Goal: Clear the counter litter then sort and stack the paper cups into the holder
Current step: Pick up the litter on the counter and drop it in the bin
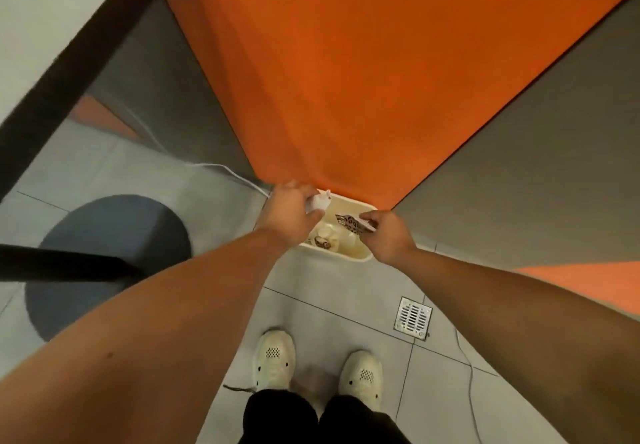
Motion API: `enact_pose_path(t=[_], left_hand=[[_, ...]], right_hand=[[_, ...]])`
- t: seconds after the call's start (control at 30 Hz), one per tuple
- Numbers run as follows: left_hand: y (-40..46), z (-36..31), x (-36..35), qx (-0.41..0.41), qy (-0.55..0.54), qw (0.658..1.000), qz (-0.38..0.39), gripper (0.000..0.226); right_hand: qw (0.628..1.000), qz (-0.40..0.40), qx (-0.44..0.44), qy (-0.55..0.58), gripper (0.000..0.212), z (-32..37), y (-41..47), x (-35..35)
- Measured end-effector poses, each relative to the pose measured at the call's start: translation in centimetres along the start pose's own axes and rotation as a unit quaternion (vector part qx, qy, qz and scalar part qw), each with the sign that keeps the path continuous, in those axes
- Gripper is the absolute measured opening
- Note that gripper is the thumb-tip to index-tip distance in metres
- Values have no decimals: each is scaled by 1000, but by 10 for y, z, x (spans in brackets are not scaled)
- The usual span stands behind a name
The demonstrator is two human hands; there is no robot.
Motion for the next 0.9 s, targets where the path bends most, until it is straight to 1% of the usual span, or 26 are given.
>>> enact_pose_path(t=[0.07,0.1,0.2,0.3,0.33,0.4,0.47,0.5,0.6,0.7,0.83,0.9], left_hand=[[13,5,-24,-16,19,1000,-3,36],[20,8,-35,-20,25,999,-7,36],[42,22,-69,-13,23,1000,-8,38],[63,39,-104,-3,19,1000,-1,36],[69,46,-116,10,12,1000,6,37],[78,61,-139,50,-3,998,40,47],[80,70,-156,70,-6,994,85,58],[80,72,-159,68,-5,993,96,59],[75,70,-144,56,-19,994,90,54],[63,56,-106,35,-25,997,64,46],[34,22,-26,24,-86,996,12,33],[14,-3,22,17,-109,994,-13,20]], right_hand=[[1000,5,-7,-21,26,-18,18,-19],[1000,2,-12,-27,26,-27,28,-28],[999,4,-15,-39,33,-51,59,-55],[998,31,-14,-47,39,-69,81,-80],[998,44,-17,-42,45,-75,85,-87],[997,64,-18,-27,58,-84,88,-99],[997,65,-9,-27,60,-89,89,-104],[998,60,-5,-30,58,-90,89,-105],[999,41,9,-23,50,-83,83,-96],[1000,14,27,7,43,-56,70,-72],[995,-49,70,53,32,12,38,-14],[990,-74,94,76,28,51,18,21]])
Point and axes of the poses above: each hand's wrist, its own y-axis towards the middle knuckle, its own x-axis out of the back of the hand, z = x × y, the point moved 6 cm from there along y, towards the middle knuckle, and after that the axes turned 9 degrees about x, right-handed, at the moved point
